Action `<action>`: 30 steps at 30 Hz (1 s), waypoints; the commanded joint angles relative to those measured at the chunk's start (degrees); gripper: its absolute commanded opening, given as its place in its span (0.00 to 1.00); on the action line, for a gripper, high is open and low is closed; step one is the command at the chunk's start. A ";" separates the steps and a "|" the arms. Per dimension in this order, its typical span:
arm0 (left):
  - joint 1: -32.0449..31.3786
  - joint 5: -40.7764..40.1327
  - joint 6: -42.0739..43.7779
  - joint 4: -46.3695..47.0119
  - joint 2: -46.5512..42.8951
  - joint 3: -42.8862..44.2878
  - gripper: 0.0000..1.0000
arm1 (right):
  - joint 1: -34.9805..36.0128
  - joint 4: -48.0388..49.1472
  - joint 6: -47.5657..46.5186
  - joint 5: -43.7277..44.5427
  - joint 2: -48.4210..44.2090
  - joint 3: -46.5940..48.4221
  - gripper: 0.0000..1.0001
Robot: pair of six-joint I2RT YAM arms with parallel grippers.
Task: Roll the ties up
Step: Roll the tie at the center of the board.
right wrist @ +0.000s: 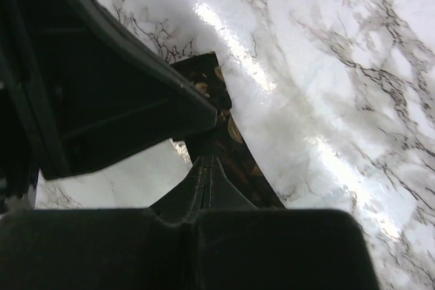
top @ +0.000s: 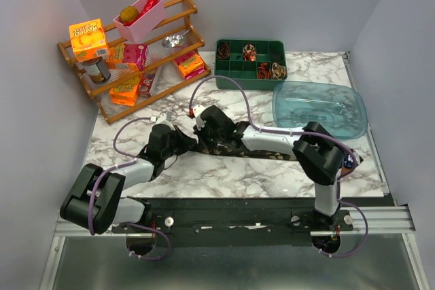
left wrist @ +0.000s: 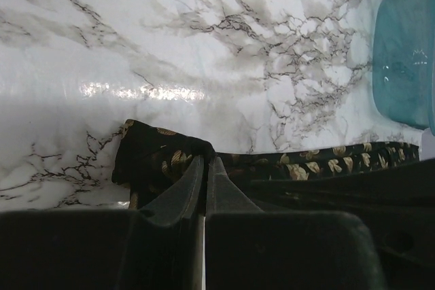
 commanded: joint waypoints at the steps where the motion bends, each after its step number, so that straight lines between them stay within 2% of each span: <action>1: -0.89 -0.75 -0.22 1.54 -0.39 -1.28 0.00 | -0.25 -1.30 1.67 -2.42 5.92 3.64 0.01; 12: -2.65 -1.64 -0.75 2.77 0.58 -1.63 0.00 | -1.12 -3.41 3.25 -2.33 10.94 4.62 0.01; 19: -3.35 -1.99 -1.72 5.23 1.02 -3.47 0.00 | -2.79 -3.42 4.22 -3.04 10.59 4.17 0.01; 25: -4.05 -2.25 -1.98 6.46 1.37 -4.26 0.04 | -3.50 -3.59 3.78 -4.00 8.75 5.32 0.01; 28: -4.40 -1.99 -2.24 7.60 1.55 -5.05 0.18 | -3.94 -3.68 3.43 -4.09 8.31 6.54 0.01; 30: -4.58 -1.99 -2.33 8.48 1.81 -5.67 0.34 | -4.11 -4.20 3.16 -4.36 8.74 7.60 0.01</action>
